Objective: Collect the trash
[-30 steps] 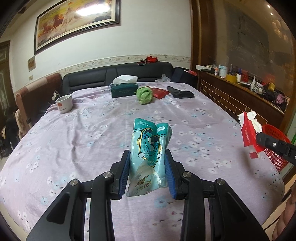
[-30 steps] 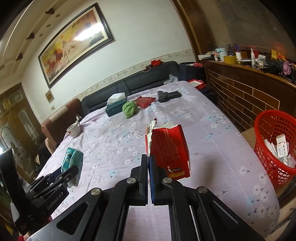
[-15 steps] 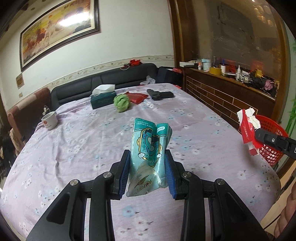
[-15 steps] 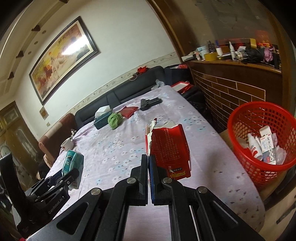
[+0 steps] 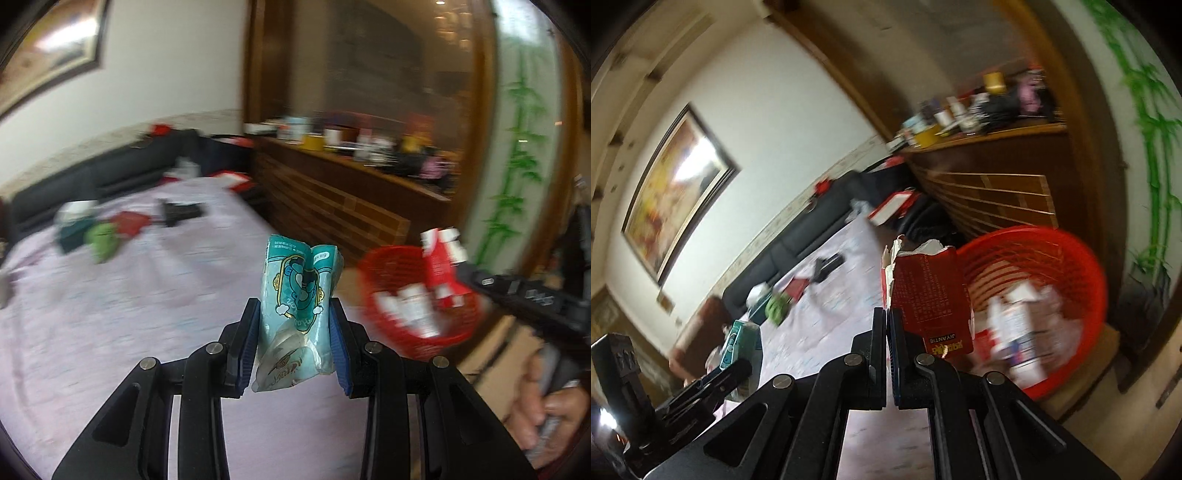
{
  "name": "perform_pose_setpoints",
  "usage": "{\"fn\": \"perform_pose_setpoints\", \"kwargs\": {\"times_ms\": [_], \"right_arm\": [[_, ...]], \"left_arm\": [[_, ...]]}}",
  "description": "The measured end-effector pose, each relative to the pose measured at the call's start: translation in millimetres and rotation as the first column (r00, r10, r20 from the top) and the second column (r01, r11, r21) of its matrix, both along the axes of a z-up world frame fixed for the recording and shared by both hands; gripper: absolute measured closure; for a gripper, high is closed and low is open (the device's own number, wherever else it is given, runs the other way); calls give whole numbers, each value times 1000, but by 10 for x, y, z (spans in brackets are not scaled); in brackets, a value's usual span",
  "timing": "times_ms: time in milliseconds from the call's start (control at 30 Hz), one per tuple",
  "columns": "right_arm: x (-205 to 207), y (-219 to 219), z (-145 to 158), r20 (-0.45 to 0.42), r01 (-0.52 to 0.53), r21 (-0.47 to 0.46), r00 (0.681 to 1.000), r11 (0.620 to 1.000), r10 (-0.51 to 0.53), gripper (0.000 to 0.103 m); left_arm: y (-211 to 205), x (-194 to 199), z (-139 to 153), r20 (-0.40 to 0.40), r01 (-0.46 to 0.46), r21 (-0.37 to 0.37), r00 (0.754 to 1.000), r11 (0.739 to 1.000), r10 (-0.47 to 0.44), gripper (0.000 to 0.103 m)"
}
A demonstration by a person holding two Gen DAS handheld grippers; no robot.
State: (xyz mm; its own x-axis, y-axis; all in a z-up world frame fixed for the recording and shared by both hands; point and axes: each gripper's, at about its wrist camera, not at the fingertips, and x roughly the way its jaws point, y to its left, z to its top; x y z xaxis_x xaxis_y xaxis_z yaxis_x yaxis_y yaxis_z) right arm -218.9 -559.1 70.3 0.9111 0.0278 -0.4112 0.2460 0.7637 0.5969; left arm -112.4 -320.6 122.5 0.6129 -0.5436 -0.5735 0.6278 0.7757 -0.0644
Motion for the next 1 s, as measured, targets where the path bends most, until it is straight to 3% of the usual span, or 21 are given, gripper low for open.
{"fn": "perform_pose_setpoints", "kwargs": {"times_ms": [100, 333, 367, 467, 567, 600, 633, 700, 833, 1000], "right_arm": [[-53, -288, -23, -4, 28, 37, 1000, 999, -28, 101], [86, -741, -193, -67, 74, 54, 995, 996, -70, 98], [125, -768, -241, -95, 81, 41, 993, 996, -77, 95], [166, -820, -339, -133, 72, 43, 989, 996, -66, 72], [45, -724, -292, -135, 101, -41, 985, 994, -105, 65], [23, -687, -265, -140, 111, -69, 983, 991, -120, 59], [-12, -633, -236, -146, 126, -101, 979, 987, -140, 45], [-56, -491, -179, -153, 153, -177, 971, 972, -181, 32], [-8, -57, -89, -186, 161, -343, 954, 925, -235, 15], [75, 504, -60, -200, 125, -451, 951, 884, -236, 9]], "left_arm": [[-482, 16, -34, -53, 97, -14, 994, 995, -98, 68], [-1399, 161, -348, -152, 194, 10, 970, 981, -190, 65], [-1452, 186, -392, -160, 195, 17, 969, 981, -189, 60], [-1511, 247, -508, -187, 187, 22, 966, 982, -179, 46], [-1363, 193, -486, -161, 168, 23, 974, 986, -162, 38], [-1293, 167, -466, -148, 159, 19, 977, 987, -155, 36], [-1186, 129, -437, -121, 143, 19, 983, 990, -140, 32], [-970, 56, -387, -66, 113, 30, 992, 993, -110, 22], [-468, -72, -282, 37, 28, 52, 999, 998, -30, 12], [162, -166, -257, 117, -118, 102, 988, 988, 106, 5]]}}
